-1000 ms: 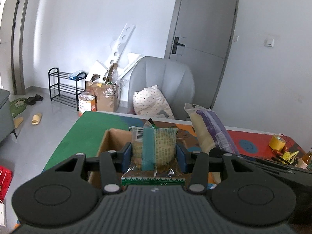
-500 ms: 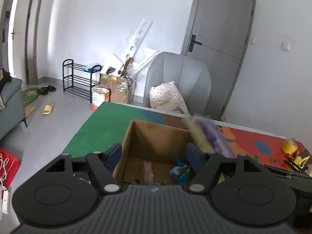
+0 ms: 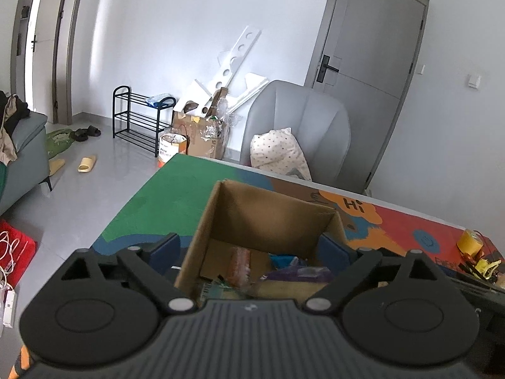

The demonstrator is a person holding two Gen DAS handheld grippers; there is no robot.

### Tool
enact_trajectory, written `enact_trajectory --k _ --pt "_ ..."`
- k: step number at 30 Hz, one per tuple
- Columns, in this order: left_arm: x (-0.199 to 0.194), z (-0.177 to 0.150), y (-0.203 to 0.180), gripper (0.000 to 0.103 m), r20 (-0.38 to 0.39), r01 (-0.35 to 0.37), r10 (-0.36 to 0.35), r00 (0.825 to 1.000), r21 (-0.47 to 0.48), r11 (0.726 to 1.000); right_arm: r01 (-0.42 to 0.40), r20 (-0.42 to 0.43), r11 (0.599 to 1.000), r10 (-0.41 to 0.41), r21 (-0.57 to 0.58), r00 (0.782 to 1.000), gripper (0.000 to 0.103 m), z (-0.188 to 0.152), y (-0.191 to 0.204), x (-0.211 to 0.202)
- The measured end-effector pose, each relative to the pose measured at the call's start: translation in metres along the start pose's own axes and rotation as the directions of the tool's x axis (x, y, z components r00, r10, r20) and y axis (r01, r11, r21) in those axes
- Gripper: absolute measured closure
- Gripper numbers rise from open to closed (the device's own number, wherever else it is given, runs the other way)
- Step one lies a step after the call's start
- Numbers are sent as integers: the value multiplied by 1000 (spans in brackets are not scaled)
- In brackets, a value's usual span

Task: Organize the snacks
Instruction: 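Withdraw both open tools from the box back to the snack pile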

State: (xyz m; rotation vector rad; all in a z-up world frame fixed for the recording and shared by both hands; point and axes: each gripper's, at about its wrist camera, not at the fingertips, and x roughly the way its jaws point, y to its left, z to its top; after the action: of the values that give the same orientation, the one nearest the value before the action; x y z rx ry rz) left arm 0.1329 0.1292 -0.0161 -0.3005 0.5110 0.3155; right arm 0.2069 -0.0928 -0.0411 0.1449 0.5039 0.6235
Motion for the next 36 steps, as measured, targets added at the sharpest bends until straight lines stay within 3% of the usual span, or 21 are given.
enact_trajectory --k 6,10,18,27,36 --pt "-6 -2 -11 7 1 3 -3 1000 5 1000 26 4 999 -27 21 1000 24 -1 -20 -12" --pt "-12 -6 -27 0 15 14 -14 1000 12 1000 45 15 998 -46 32 999 21 -3 -33 -22" --pt "-14 -13 -52 0 4 48 -48 999 42 998 94 3 994 -95 59 996 20 -7 -62 -36" --pt "-9 -21 -83 0 -24 115 -114 993 68 991 159 7 984 -160 79 987 6 -9 -93 -58" --pt "-2 -32 -118 0 -47 153 -149 988 98 983 212 -1 973 -213 96 977 6 -14 -124 -73"
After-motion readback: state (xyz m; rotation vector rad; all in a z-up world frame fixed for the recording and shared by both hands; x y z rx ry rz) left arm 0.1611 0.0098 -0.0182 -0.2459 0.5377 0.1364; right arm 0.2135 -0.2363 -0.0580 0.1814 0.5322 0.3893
